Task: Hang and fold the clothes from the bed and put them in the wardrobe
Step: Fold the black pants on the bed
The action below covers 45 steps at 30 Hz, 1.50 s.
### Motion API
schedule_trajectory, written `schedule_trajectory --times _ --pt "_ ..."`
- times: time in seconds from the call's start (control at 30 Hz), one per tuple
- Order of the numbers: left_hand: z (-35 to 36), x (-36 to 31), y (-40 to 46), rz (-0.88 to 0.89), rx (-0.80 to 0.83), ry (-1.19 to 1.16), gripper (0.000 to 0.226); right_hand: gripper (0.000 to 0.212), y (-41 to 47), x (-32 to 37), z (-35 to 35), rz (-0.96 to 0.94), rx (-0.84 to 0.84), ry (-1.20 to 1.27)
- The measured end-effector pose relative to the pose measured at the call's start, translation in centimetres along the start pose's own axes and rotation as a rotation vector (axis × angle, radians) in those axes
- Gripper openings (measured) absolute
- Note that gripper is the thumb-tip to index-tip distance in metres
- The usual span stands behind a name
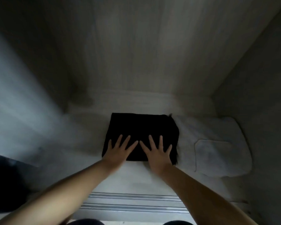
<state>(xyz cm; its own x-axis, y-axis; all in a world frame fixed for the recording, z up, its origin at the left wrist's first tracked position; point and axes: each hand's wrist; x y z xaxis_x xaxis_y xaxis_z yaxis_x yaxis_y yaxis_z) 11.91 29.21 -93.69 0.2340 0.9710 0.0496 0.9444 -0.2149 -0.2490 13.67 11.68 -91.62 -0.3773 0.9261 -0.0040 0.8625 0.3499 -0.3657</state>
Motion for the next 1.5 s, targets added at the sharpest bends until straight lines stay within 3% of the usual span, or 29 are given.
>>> schedule_trajectory --times 0.07,0.17,0.3,0.4,0.5,0.63,0.77,0.97,1.27,1.5 --pt "1.5 -0.8 -0.8 -0.009 0.120 -0.032 0.086 0.077 -0.6 -0.3 2.3 -0.017 0.034 -0.009" --pt "2.0 -0.7 -1.0 0.016 0.168 -0.017 0.096 0.078 -0.6 -0.6 2.6 -0.057 0.099 0.004" --pt "-1.9 0.2 -1.2 0.054 0.298 0.062 0.082 0.071 0.1 -1.7 -1.3 -0.084 0.300 0.229" --pt "-7.0 0.1 -2.1 0.089 0.411 0.080 0.080 0.060 -1.7 -3.4 -6.6 -0.003 0.227 0.382" --pt "-13.9 -1.9 -2.6 0.100 0.308 -0.031 0.060 0.043 -5.2 -5.3 -12.8 0.145 0.084 0.374" --pt "-25.8 -6.0 -3.5 -0.029 0.063 -0.325 0.031 0.034 -11.5 -6.4 -21.5 0.238 -0.020 0.225" --pt "-37.1 -9.0 -5.7 -0.050 -0.042 -0.454 0.027 0.037 -17.6 -7.7 -29.4 0.357 -0.114 0.262" --pt "-49.7 -10.2 -9.1 0.020 -0.060 -0.421 0.031 0.039 -25.7 -9.6 -41.4 0.468 -0.139 0.335" --pt "-63.8 -13.3 -15.1 0.453 -0.117 -0.334 0.037 0.033 -39.7 -9.1 -52.3 0.736 -0.300 0.327" --pt "-70.7 -23.3 -22.2 0.848 -0.103 -0.191 0.035 0.032 -54.2 -9.6 -54.6 1.054 -0.406 0.381"
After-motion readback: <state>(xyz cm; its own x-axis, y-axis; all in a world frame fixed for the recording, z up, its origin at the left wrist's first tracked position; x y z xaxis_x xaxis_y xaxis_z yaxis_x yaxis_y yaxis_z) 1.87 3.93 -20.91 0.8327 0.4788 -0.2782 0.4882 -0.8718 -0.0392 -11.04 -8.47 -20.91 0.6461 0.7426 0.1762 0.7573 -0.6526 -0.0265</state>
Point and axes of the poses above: each hand's wrist, its own y-axis towards the middle knuckle, its own z-axis out of the palm, x = y × z, and after that the axes turned 10 degrees about -x, right-handed
